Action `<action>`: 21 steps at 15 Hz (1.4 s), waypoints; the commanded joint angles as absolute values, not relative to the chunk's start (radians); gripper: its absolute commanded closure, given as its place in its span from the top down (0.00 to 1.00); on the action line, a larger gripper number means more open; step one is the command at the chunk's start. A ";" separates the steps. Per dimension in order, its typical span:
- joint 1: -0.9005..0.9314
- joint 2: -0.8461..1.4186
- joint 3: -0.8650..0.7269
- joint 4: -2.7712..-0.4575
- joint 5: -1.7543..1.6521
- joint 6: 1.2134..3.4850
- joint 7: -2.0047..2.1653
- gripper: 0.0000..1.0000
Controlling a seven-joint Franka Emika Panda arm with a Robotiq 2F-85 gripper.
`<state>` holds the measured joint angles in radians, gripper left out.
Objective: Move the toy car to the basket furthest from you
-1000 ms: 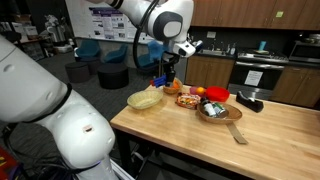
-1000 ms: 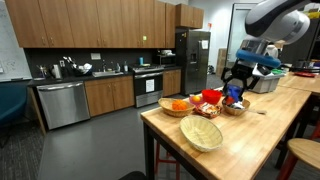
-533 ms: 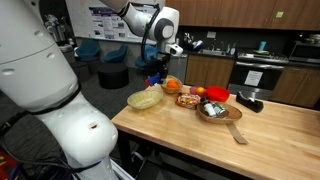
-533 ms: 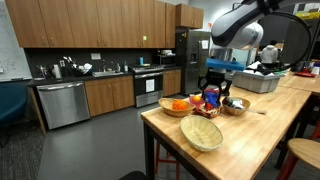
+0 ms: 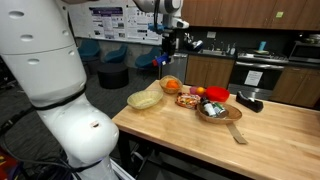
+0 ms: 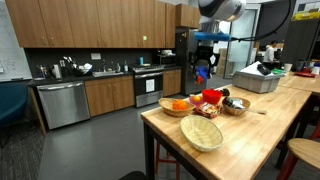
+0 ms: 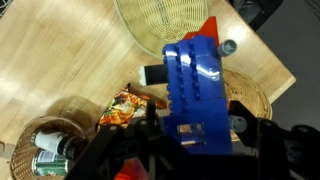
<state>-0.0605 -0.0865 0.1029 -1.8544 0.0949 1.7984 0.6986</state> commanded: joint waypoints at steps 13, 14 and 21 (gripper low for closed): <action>-0.009 0.132 0.012 -1.657 0.162 1.796 0.737 0.47; 0.012 0.168 0.025 -1.623 0.158 1.786 0.737 0.47; 0.097 0.247 0.033 -1.487 0.134 1.762 0.800 0.47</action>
